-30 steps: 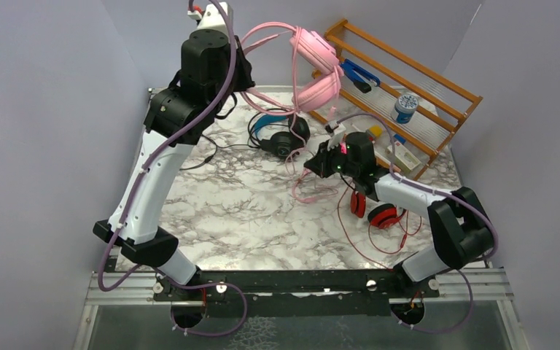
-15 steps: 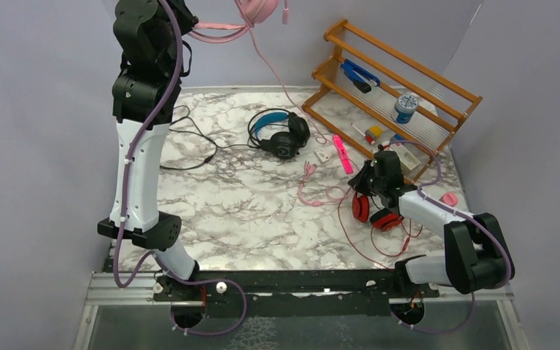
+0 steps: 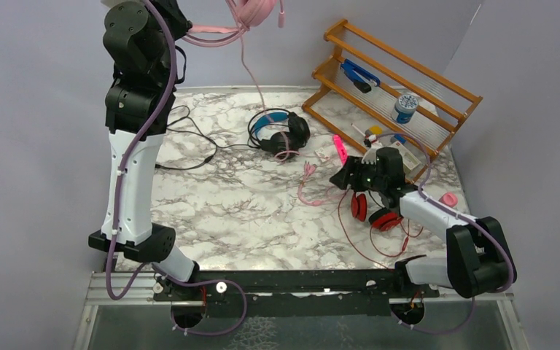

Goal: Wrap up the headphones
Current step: Wrap the headphones cable around the headphones.

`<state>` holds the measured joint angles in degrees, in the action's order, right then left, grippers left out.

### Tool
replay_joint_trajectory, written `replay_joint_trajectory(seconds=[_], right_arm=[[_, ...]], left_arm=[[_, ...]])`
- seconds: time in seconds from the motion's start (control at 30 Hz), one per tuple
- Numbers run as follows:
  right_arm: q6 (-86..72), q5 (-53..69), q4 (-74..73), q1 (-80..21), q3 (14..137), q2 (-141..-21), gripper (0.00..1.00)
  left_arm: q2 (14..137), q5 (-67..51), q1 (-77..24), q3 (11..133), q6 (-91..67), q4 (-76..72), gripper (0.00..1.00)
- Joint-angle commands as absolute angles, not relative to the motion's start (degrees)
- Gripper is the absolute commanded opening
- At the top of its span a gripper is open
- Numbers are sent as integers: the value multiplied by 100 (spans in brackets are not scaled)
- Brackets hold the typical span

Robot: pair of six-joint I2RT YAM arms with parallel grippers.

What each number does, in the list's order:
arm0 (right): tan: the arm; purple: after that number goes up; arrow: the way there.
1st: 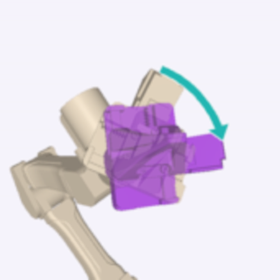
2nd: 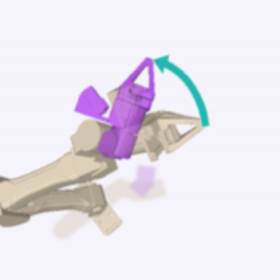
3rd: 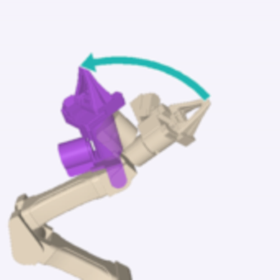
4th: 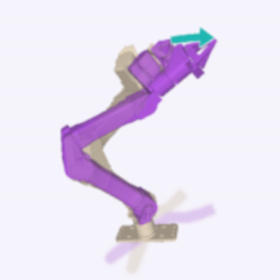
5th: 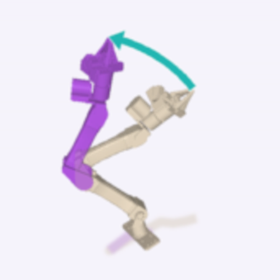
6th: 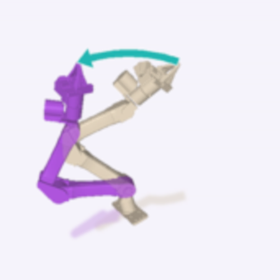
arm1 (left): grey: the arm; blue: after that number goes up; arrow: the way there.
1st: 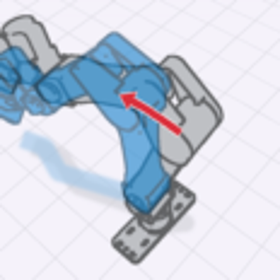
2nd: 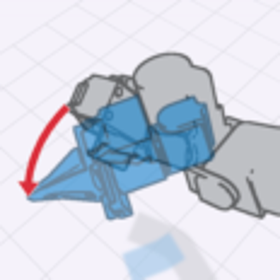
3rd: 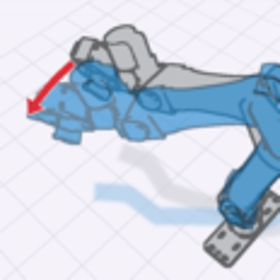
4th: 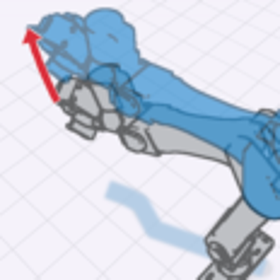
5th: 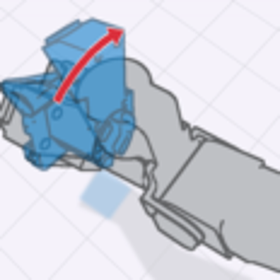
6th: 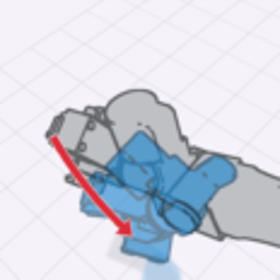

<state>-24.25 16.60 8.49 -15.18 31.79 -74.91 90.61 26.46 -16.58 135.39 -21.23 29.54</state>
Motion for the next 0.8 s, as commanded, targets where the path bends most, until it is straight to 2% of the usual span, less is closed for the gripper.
replay_joint_trajectory(seconds=[0.0, 0.03, 0.1, 0.17, 0.23, 0.4, 0.57, 0.77], right_arm=[[-1765, 3232, 1531, -1682, 3685, -7246, 72], [-1747, 3469, 1709, -1758, 3820, -7266, 76], [-1721, 3892, 2191, -1967, 4067, -7329, 92], [-1656, 4343, 2517, -2194, 4426, -7515, 96], [-1642, 4783, 2788, -2456, 4763, -7745, 96], [-1909, 4824, 3526, -3094, 5276, -8210, 96], [-2106, 4305, 3852, -3137, 5671, -8822, 96], [-2282, 4534, 4224, -3192, 5978, -9426, 95]], left_arm=[[8808, 2112, -1641, 13331, -2753, 2488, 0], [8864, 2034, -1635, 13367, -2785, 2569, 0], [8997, 1855, -1635, 13545, -2862, 2795, 0], [9012, 1725, -1637, 13538, -2966, 2891, 0], [8945, 1619, -1635, 13423, -3038, 2898, 0], [8815, 1442, -1635, 13214, -3182, 2965, 0], [8806, 1162, -1635, 13209, -3378, 3051, 0], [8837, 884, -1635, 13215, -3493, 3124, 0]])
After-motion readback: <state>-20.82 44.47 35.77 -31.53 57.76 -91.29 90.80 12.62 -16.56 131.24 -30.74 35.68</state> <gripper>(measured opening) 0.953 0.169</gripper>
